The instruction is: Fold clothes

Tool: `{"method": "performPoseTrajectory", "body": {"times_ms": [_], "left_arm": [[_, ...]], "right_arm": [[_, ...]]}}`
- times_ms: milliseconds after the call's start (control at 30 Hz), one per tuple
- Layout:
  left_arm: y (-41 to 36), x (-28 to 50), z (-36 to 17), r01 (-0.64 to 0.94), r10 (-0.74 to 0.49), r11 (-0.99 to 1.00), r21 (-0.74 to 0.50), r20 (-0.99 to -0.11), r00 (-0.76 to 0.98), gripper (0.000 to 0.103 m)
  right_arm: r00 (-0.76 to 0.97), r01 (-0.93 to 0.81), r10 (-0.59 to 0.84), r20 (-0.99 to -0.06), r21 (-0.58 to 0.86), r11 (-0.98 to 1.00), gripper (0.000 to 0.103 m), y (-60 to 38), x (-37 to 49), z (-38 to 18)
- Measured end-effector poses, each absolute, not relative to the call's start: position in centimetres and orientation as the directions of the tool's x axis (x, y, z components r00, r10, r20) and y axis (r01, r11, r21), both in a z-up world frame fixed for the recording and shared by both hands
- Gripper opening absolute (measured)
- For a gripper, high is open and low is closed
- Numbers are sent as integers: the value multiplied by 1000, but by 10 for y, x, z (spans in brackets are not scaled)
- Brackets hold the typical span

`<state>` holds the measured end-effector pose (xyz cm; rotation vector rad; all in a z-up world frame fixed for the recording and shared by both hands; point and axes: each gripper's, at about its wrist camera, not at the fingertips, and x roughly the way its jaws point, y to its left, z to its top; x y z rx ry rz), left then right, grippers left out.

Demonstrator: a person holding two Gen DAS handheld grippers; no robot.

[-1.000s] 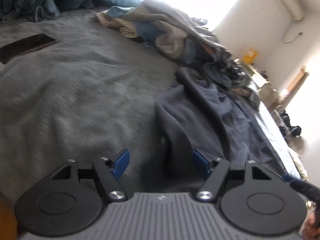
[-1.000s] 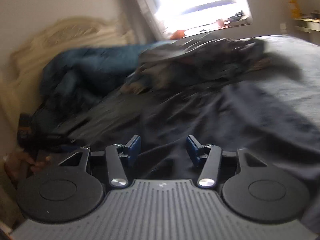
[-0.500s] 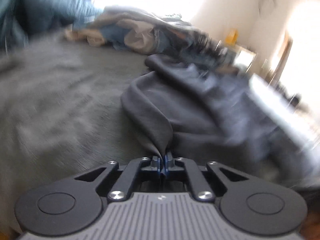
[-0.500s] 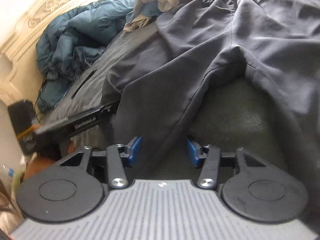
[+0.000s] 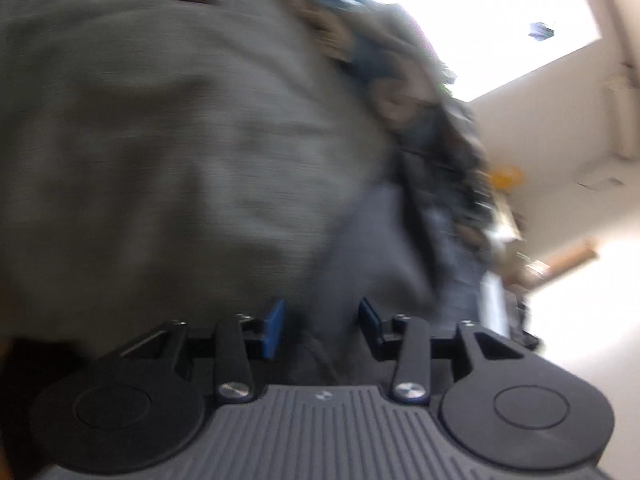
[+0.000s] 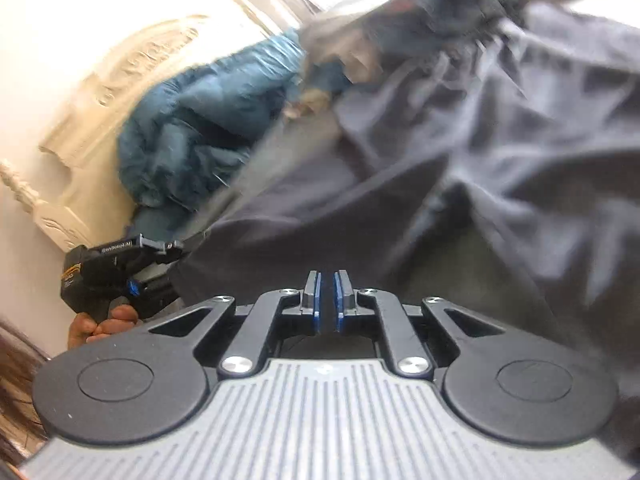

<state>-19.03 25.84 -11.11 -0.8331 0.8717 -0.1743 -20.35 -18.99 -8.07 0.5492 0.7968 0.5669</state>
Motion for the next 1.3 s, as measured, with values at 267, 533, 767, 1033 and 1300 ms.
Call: {"method": "performPoseTrajectory", "body": {"times_ms": [267, 533, 767, 1033, 1300], "left_arm": [[239, -163, -60, -36, -382, 812, -582, -577, 722, 56], [145, -35, -49, 205, -359, 930, -305, -637, 682, 58], [112, 31, -94, 282, -319, 943, -178, -723, 613, 56], [105, 37, -108, 348, -388, 916, -199, -654, 649, 70], [100, 46, -112, 337, -392, 918, -210, -616, 683, 21]], "right_arm": [[578, -328, 630, -518, 560, 761, 10, -205, -192, -57], [676, -524, 578, -457, 254, 813, 45, -196, -110, 3], [698, -598, 515, -497, -10, 801, 53, -161, 12, 4], [616, -635, 494, -614, -16, 773, 49, -131, 149, -41], [554, -635, 461, -693, 6, 772, 14, -111, 203, -68]]}}
